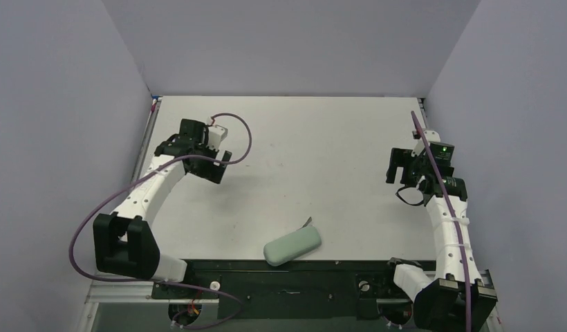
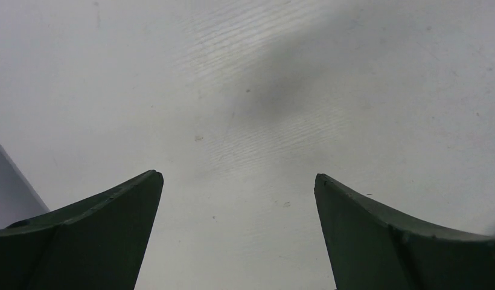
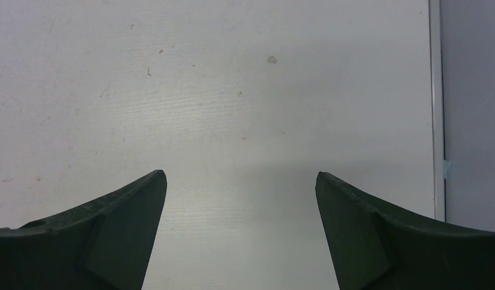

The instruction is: Open the umbrella

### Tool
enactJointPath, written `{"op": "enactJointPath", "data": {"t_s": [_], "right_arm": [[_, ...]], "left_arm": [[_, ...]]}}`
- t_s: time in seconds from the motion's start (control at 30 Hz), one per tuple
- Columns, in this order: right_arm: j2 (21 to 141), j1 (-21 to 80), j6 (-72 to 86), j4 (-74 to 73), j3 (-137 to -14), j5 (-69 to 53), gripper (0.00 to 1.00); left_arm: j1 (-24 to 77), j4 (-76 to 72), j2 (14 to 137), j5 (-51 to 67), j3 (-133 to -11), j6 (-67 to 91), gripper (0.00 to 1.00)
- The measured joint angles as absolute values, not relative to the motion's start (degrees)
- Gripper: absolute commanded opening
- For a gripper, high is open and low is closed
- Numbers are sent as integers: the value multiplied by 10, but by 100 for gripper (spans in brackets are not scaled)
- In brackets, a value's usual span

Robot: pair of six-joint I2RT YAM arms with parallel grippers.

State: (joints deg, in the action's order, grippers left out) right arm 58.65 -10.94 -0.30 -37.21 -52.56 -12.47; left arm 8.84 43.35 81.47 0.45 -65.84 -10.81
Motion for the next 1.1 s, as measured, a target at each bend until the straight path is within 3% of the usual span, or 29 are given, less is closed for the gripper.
{"op": "enactJointPath", "data": {"t_s": [0.57,1.1], "right_arm": [[576,-150,-16,-401,-527,-134,89],[567,-150,-24,-413,-515,-135,90]], "left_arm": [[615,432,808,-2,-639,-187,97],[705,394,899,-2,-626,-185,97]]}}
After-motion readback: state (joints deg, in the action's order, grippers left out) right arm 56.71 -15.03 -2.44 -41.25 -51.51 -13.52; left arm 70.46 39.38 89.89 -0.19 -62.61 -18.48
